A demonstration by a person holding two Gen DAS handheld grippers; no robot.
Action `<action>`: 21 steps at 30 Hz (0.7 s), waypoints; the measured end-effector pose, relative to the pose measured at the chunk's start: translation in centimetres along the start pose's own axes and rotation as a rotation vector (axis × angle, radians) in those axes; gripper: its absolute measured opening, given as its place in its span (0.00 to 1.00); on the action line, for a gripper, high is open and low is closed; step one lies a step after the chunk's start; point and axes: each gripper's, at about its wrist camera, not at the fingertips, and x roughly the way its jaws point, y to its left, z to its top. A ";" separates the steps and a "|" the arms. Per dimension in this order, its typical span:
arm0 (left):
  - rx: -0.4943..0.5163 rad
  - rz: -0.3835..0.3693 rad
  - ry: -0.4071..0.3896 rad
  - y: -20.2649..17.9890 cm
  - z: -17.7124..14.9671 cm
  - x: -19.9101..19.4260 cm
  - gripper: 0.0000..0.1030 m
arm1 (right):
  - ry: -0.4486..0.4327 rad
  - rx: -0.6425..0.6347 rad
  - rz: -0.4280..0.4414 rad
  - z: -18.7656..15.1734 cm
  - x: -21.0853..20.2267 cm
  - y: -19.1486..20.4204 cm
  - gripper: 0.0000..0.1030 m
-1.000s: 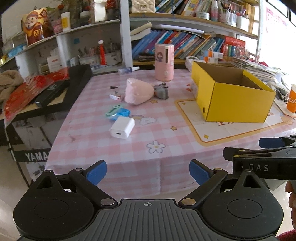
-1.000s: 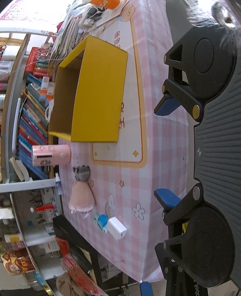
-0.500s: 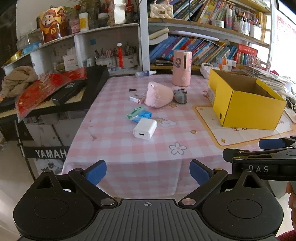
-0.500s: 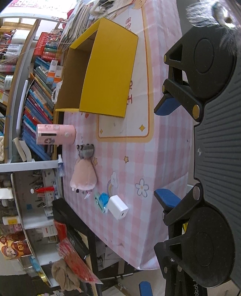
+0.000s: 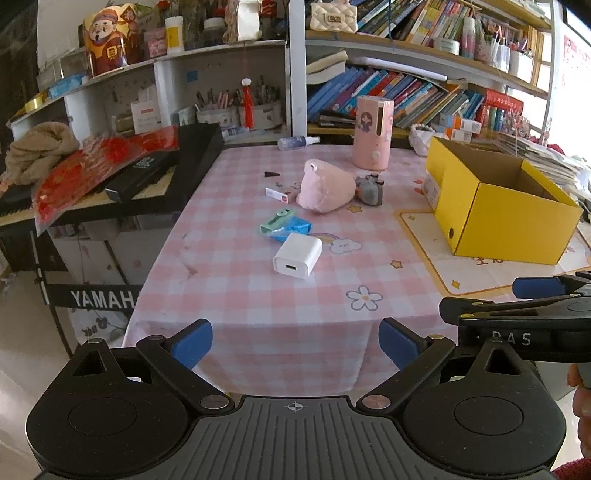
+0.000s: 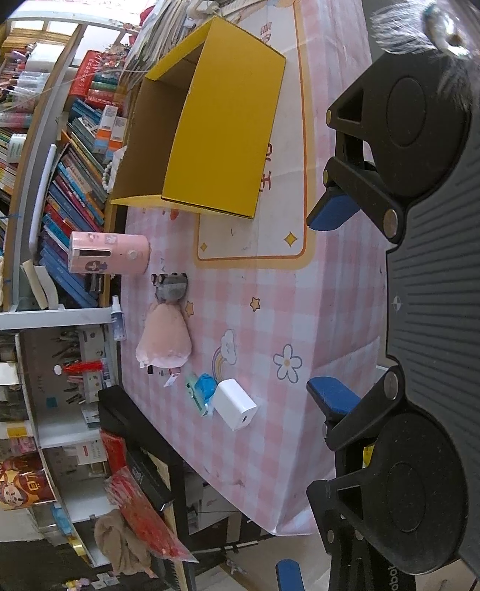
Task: Organize objects
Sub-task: 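Grasp the white charger with the left tool while the right tool grasps the grey toy truck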
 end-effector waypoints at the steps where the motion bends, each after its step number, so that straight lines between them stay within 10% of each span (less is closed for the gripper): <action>1: 0.000 0.004 0.000 0.0 0.2 0.3 0.95 | 0.001 -0.002 0.002 0.1 0.2 0.0 0.83; 21: -0.017 0.050 0.033 0.2 5.3 7.1 0.95 | -0.029 -0.055 0.056 8.0 7.6 -1.0 0.83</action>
